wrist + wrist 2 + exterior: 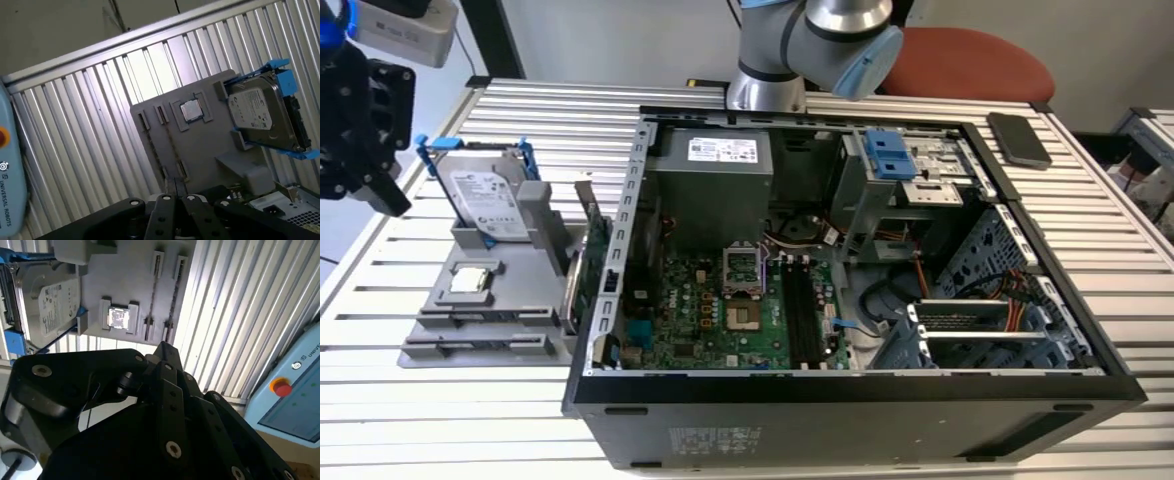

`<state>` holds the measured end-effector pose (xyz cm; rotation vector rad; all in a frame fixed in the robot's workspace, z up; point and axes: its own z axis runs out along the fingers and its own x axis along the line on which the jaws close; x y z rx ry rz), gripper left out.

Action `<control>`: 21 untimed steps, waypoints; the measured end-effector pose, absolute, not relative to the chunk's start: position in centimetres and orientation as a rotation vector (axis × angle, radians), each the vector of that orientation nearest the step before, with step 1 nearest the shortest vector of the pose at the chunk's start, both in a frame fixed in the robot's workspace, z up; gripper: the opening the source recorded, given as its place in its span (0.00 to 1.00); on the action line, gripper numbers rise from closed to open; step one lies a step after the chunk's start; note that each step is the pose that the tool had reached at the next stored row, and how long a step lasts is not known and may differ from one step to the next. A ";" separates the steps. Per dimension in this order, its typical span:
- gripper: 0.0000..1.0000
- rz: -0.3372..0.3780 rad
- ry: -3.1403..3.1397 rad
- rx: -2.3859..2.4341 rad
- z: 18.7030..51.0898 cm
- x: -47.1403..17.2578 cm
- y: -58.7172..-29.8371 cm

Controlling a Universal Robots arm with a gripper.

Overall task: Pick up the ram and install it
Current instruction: 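Pick up the ram and move it above insertion slot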

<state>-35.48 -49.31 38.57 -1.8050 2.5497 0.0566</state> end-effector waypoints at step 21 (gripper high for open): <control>0.00 0.051 2.160 -2.257 38.0 -35.5 -49.3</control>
